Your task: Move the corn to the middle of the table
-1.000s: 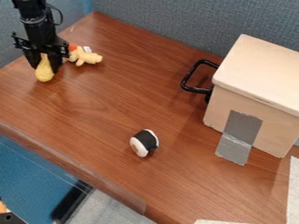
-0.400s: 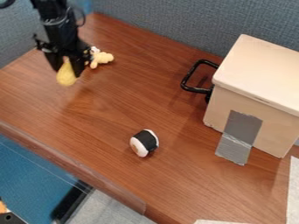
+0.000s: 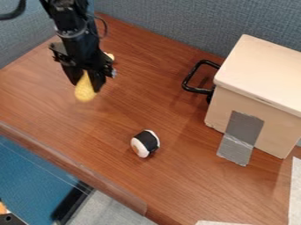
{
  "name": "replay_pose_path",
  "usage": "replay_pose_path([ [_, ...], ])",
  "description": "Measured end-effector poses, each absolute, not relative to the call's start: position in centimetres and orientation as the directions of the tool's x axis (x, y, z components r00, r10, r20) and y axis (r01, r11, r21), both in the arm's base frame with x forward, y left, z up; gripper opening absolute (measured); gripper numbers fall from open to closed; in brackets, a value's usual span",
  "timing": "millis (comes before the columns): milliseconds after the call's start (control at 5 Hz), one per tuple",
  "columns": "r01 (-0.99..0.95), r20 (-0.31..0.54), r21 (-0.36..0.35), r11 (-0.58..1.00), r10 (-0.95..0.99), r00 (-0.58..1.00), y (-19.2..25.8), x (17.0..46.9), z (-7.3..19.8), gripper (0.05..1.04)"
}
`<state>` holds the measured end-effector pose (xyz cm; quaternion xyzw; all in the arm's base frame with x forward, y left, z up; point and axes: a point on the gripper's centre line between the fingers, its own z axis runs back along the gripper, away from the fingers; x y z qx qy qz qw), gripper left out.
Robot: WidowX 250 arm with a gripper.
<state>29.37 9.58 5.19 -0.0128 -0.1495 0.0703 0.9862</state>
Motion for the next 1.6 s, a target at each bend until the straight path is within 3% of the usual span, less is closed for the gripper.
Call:
replay_pose_path([
  [200, -0.070, 0.292, -0.067, 0.995, 0.086, 0.953, 7.3, 30.1, 4.8, 0.575],
  [600, -0.010, 0.202, -0.099, 0.995, 0.030, 0.979, 5.6, 30.3, 1.7, 0.575],
  [800, 0.007, 0.182, -0.087, 0.996, 0.009, 0.983, 5.4, 30.0, 1.5, 0.649],
  [1000, 0.023, 0.135, -0.069, 0.997, -0.014, 0.991, 5.1, 29.3, 1.4, 0.939],
  [1200, -0.008, 0.174, -0.033, 0.999, 0.013, 0.985, 5.1, 29.8, 3.9, 1.010],
  [1600, -0.045, 0.206, 0.008, 0.999, 0.042, 0.978, 4.9, 30.1, 8.1, 1.001],
])
